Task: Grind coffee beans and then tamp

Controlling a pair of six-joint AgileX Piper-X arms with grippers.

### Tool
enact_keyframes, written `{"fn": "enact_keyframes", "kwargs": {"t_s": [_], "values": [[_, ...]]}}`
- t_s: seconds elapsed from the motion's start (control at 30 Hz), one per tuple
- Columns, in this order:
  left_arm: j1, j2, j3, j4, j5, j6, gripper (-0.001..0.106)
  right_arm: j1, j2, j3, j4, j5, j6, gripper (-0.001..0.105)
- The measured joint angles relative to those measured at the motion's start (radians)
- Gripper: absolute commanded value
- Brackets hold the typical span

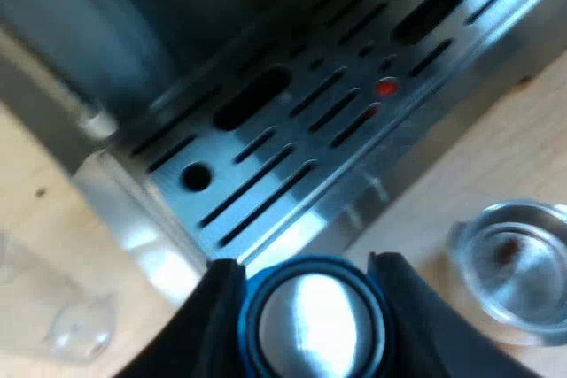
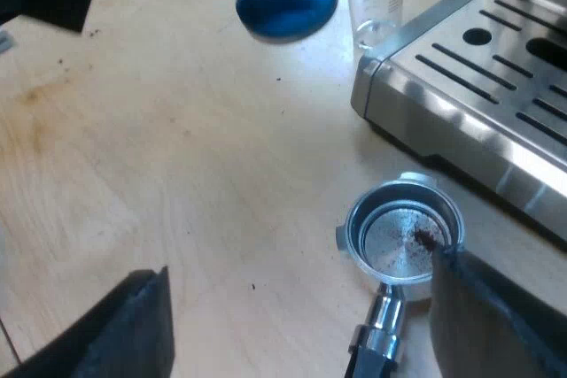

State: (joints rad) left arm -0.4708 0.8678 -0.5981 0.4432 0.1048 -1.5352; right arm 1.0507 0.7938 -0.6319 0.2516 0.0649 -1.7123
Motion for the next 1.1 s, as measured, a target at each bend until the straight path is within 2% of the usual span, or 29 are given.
{"fn": "enact_keyframes", "kwargs": {"t_s": [0.1, 0.17, 0.37, 0.53, 0.77, 1.1], "values": [[0.065, 0.000, 0.000, 0.003, 0.031, 0.000, 0.004, 0.000, 0.036, 0.000, -0.011, -0.003, 0.000, 0.063], [0.097, 0.007, 0.000, 0.003, 0.076, 0.000, 0.004, 0.000, 0.068, 0.000, -0.030, -0.010, 0.000, 0.063], [0.103, 0.082, 0.038, -0.056, 0.109, 0.000, 0.004, 0.000, 0.138, 0.000, -0.097, -0.010, 0.000, 0.063], [0.103, 0.141, 0.084, -0.101, 0.111, 0.000, 0.004, 0.000, 0.164, 0.000, -0.100, -0.010, 0.000, 0.063], [0.103, 0.206, 0.164, -0.261, 0.111, 0.000, 0.004, 0.000, 0.166, 0.000, -0.100, -0.011, 0.000, 0.063], [0.103, 0.305, 0.214, -0.362, 0.111, 0.000, 0.004, 0.000, 0.166, 0.000, -0.100, -0.011, 0.000, 0.063]]}}
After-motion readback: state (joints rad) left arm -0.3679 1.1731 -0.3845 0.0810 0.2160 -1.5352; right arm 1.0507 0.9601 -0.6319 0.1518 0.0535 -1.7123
